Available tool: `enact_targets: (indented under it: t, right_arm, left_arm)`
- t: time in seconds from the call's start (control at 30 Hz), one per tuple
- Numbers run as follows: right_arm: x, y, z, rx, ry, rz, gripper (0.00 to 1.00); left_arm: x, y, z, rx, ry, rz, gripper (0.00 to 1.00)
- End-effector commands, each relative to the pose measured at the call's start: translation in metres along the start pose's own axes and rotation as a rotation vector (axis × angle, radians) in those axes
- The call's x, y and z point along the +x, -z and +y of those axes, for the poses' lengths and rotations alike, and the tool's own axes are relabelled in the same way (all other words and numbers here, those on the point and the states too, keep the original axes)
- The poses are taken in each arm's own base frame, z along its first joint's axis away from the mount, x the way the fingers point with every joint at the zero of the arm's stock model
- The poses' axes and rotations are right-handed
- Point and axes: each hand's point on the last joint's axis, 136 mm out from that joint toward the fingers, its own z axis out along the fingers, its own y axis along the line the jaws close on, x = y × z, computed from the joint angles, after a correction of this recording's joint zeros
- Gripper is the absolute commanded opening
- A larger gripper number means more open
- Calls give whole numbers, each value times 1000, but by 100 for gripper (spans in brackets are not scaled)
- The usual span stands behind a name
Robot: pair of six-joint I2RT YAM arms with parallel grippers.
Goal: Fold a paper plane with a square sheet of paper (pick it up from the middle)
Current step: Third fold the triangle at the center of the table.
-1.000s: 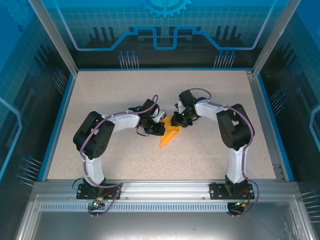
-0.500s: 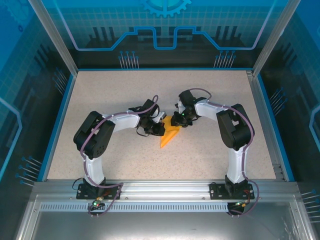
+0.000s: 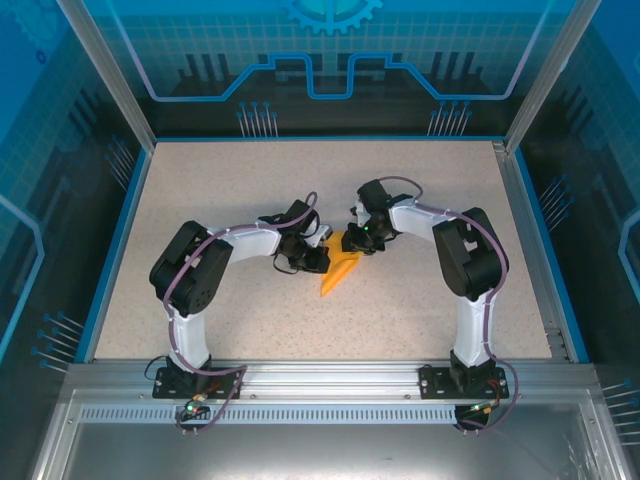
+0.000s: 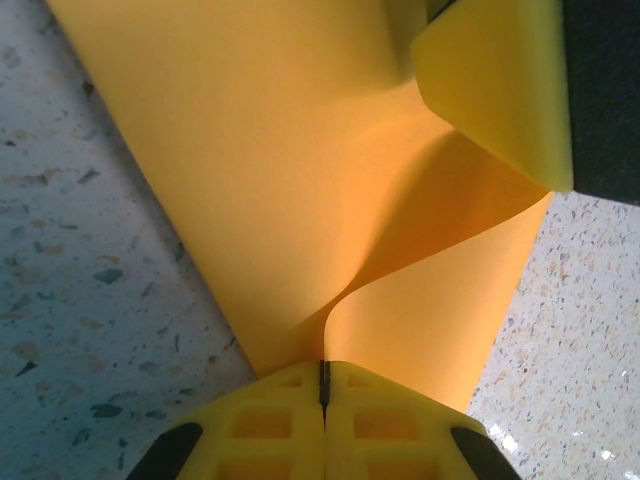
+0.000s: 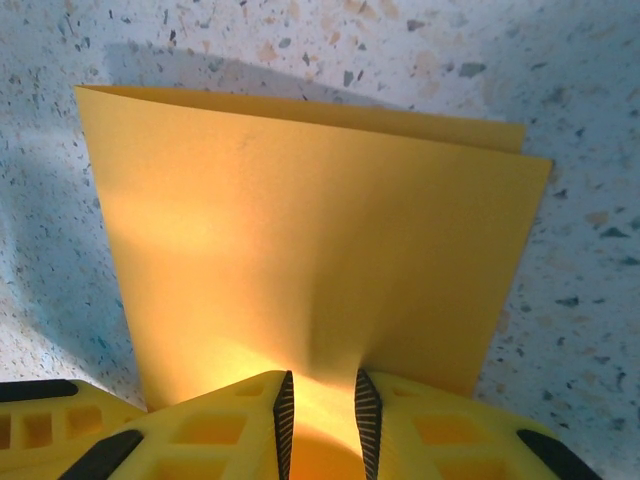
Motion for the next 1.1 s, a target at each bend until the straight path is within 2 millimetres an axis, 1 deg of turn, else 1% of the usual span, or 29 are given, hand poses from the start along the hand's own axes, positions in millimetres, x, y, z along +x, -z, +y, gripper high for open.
enact_targets:
  t: [0.0, 0.1, 0.17, 0.23, 0.3, 0.4, 0.47, 0.53, 0.63, 0.77, 0.9, 0.93, 1.07]
  right_arm:
    - [20, -12, -8, 46, -26, 79, 27]
    - [16, -7, -1, 17, -25, 62, 28]
    - [9, 0, 8, -12, -16, 39, 29]
    - [2, 13, 16, -36, -12, 6, 30]
    - [-8, 31, 21, -59, -11, -45, 33]
    - [-17, 58, 27, -100, -14, -116, 36]
    - [-18, 73, 28, -118, -19, -157, 37]
    - [-14, 81, 28, -136, -22, -184, 38]
    - [-1, 86, 35, -197, -24, -195, 34]
    - [18, 81, 43, -272, -43, -209, 28]
    - [39, 71, 50, -316, -66, -214, 16]
    - [49, 64, 50, -332, -76, -201, 14]
    - [72, 45, 64, -379, -76, -168, 9]
  left_arm:
    - [1, -3, 3, 3, 18, 26, 6]
    - [1, -4, 4, 6, 21, 28, 6]
    - [2, -5, 4, 5, 21, 31, 6]
    - [2, -5, 5, 4, 23, 33, 6]
    - [3, -7, 4, 12, 25, 38, 6]
    - [3, -7, 4, 15, 28, 38, 6]
    - [3, -8, 4, 13, 27, 38, 5]
    - [3, -8, 4, 14, 30, 39, 5]
    - [4, -8, 5, 14, 35, 41, 5]
    - [4, -10, 5, 15, 41, 41, 5]
    - [6, -12, 7, 12, 53, 43, 5]
    - [7, -12, 8, 9, 56, 46, 5]
    - [9, -13, 9, 11, 64, 47, 5]
